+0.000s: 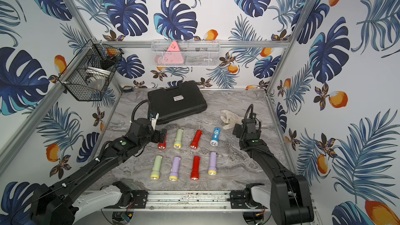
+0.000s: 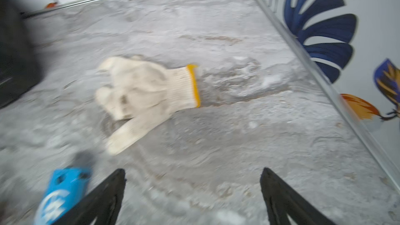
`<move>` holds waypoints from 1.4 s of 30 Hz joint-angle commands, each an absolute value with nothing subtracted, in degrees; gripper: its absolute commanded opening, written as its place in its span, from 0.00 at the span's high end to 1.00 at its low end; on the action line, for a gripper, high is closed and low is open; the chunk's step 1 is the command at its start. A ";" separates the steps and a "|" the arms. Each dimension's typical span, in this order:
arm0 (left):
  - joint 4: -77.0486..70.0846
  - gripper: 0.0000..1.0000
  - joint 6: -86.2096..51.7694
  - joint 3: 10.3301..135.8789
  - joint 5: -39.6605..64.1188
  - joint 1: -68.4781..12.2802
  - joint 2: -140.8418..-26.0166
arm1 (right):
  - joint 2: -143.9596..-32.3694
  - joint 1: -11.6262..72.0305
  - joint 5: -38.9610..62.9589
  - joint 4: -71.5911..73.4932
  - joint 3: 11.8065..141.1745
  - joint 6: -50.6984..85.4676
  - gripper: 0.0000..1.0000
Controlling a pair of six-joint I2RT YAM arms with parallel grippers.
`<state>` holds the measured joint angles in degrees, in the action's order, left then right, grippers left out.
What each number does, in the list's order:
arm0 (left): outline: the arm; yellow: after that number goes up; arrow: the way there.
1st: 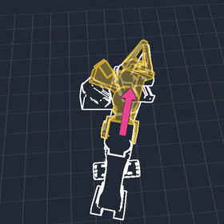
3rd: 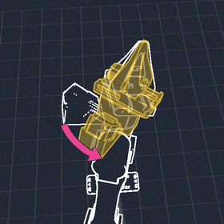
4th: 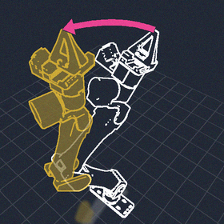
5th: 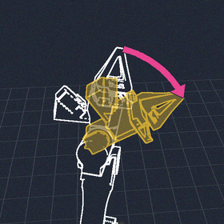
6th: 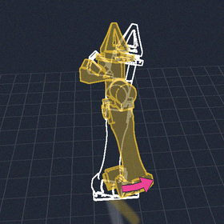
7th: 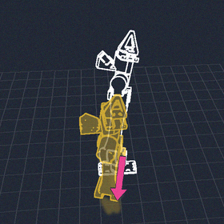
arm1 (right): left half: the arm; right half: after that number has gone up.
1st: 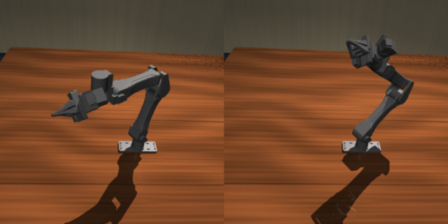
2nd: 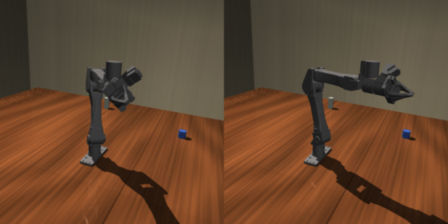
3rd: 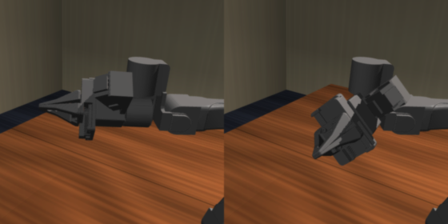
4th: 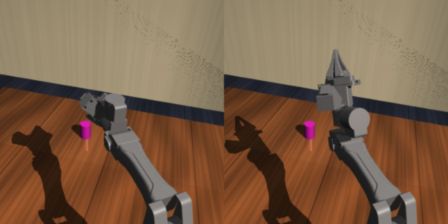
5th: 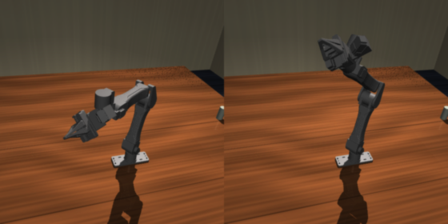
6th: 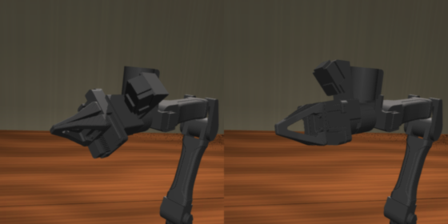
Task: Close the plug at the bottom of the flashlight
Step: Reset both arms
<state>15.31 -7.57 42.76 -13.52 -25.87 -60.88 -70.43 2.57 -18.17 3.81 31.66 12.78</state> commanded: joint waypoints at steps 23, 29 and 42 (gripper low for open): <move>-41.81 0.01 -2.31 20.26 -7.25 -3.49 -76.84 | -71.93 -2.37 -9.19 30.06 19.61 11.80 0.01; -51.44 0.01 -0.01 20.19 -5.91 -2.90 -84.58 | -70.83 -1.06 -12.22 29.95 19.05 10.23 0.00; -58.30 0.01 1.19 20.95 -4.25 -3.03 -94.35 | -94.29 5.48 -18.35 74.35 13.02 1.08 0.00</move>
<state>-57.82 0.27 19.68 -5.41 -3.07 -94.39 -93.89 6.98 -16.16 64.36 13.37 0.84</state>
